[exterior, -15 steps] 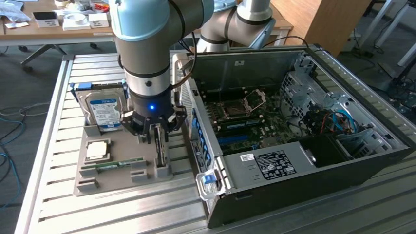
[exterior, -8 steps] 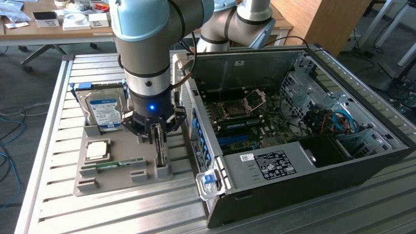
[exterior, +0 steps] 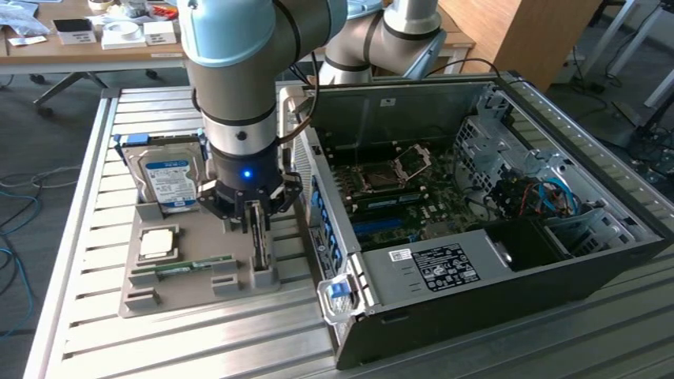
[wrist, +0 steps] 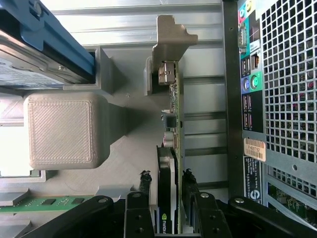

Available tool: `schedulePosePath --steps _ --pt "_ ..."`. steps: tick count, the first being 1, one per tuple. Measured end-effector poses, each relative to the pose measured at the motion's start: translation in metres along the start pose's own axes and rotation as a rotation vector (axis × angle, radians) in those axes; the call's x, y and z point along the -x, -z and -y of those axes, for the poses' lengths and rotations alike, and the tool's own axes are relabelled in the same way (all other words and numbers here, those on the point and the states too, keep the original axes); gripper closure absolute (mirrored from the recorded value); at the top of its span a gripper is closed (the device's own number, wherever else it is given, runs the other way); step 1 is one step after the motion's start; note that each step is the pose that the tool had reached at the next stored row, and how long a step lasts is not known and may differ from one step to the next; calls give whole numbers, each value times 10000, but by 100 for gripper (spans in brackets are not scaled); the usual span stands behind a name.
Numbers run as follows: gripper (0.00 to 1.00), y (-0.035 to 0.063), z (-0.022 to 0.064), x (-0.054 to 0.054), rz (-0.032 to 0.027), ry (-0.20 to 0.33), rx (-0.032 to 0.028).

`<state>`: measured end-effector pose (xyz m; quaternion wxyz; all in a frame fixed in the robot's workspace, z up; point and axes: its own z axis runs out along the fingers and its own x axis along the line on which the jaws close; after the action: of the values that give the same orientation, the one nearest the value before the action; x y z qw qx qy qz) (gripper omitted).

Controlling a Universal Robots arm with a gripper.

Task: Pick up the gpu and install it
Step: 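Pick up the gpu and move the gpu toward the slot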

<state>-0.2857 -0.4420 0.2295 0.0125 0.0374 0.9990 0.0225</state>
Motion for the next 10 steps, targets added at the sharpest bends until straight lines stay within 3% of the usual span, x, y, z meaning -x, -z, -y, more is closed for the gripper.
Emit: schedulePosePath --steps 10 --pt "61 -4 -9 0 -1 1 -1"
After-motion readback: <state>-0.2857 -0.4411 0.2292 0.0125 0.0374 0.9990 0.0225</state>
